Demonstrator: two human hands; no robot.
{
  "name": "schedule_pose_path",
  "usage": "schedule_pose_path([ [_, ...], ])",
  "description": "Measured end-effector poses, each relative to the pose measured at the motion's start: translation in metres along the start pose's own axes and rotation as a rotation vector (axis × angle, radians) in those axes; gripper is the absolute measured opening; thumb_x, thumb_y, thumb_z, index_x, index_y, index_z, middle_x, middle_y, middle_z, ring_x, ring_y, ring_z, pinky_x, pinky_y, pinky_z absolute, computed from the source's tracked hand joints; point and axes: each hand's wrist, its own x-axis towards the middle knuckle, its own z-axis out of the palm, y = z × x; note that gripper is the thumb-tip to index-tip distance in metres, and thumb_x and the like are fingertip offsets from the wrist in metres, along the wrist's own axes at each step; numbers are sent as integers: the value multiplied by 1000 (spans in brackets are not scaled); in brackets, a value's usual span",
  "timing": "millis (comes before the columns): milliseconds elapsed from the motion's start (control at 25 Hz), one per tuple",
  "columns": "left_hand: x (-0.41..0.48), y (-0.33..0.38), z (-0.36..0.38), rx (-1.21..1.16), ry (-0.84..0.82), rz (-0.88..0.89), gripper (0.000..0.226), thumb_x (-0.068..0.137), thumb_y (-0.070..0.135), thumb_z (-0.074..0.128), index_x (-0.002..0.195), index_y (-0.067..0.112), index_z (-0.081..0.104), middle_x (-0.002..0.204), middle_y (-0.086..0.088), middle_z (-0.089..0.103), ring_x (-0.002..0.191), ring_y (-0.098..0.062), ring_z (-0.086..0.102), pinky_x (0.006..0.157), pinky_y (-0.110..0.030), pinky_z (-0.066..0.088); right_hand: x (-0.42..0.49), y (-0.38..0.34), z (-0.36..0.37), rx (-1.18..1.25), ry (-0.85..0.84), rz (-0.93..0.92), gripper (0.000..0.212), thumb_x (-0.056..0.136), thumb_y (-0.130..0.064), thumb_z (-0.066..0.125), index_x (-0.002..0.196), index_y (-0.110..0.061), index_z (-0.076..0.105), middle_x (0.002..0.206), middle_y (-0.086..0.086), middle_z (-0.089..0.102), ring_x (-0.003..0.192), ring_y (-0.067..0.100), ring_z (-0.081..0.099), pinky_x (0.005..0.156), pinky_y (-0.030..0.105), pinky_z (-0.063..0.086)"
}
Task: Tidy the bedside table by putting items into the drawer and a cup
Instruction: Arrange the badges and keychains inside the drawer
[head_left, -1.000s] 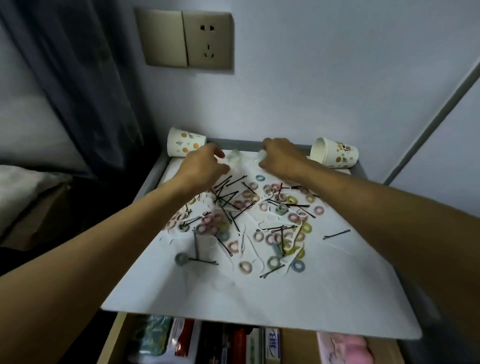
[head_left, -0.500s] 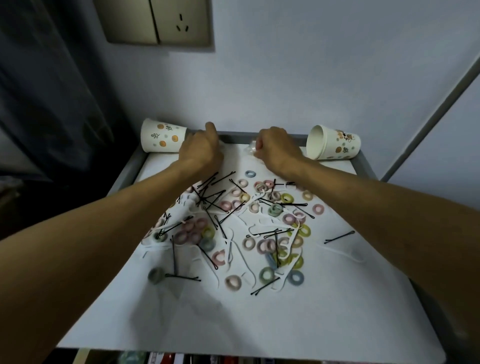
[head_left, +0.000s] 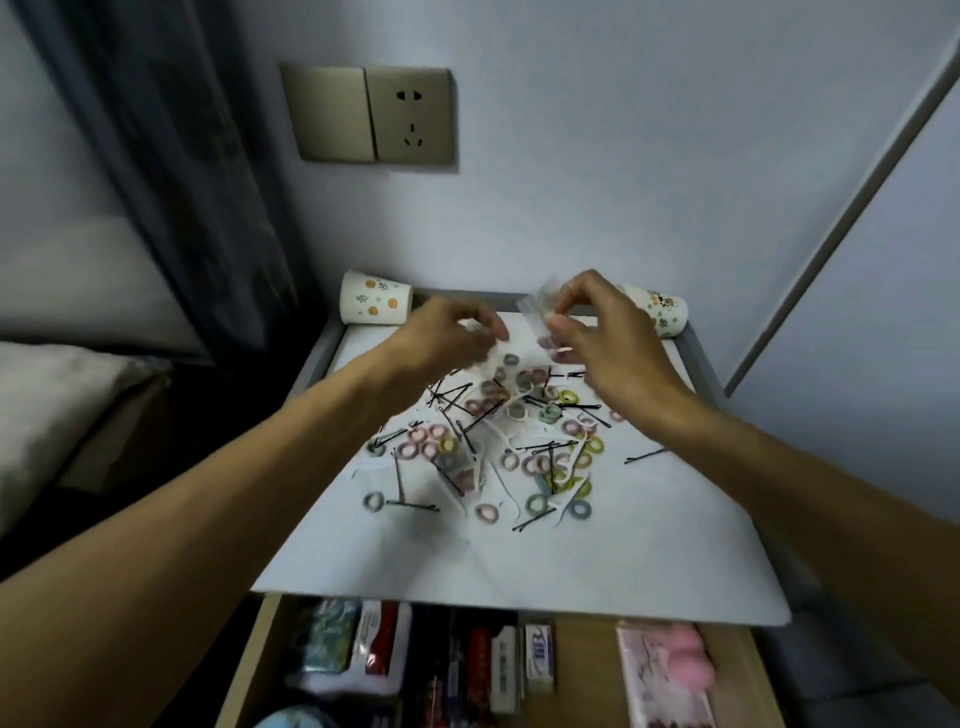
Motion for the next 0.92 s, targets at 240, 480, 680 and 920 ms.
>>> schedule_pose_path([
  [240,-133,27,17,-123,-155,-141,35,96,41,55,96,13,77,79,5,71,75,-11,61,73,-27,46,-128,-37,-14,-69,-143,-62,21,86,-6,69,80,-21,56,110,-4,60,101,2,61,84,21,51],
  [480,-216,18,36,-2,-133,-139,30,89,41,66,76,16,75,62,7,68,56,0,58,60,-19,44,-207,-42,6,-182,-222,-69,11,82,-14,75,87,-16,65,124,-10,51,108,-1,56,94,14,45],
  [680,-228,-4,42,-132,-117,-184,23,89,30,68,82,9,77,66,-2,71,58,-7,61,54,-13,45,-224,-33,16,296,-161,279,20,82,-12,75,97,-10,62,97,9,70,90,19,71,78,28,57],
  [920,-221,-24,47,-119,-89,-243,28,84,34,72,78,7,77,69,-13,72,59,-16,62,60,-27,48,-218,-23,28,241,-221,280,20,76,-3,79,86,-8,62,87,12,74,83,24,73,77,36,59],
])
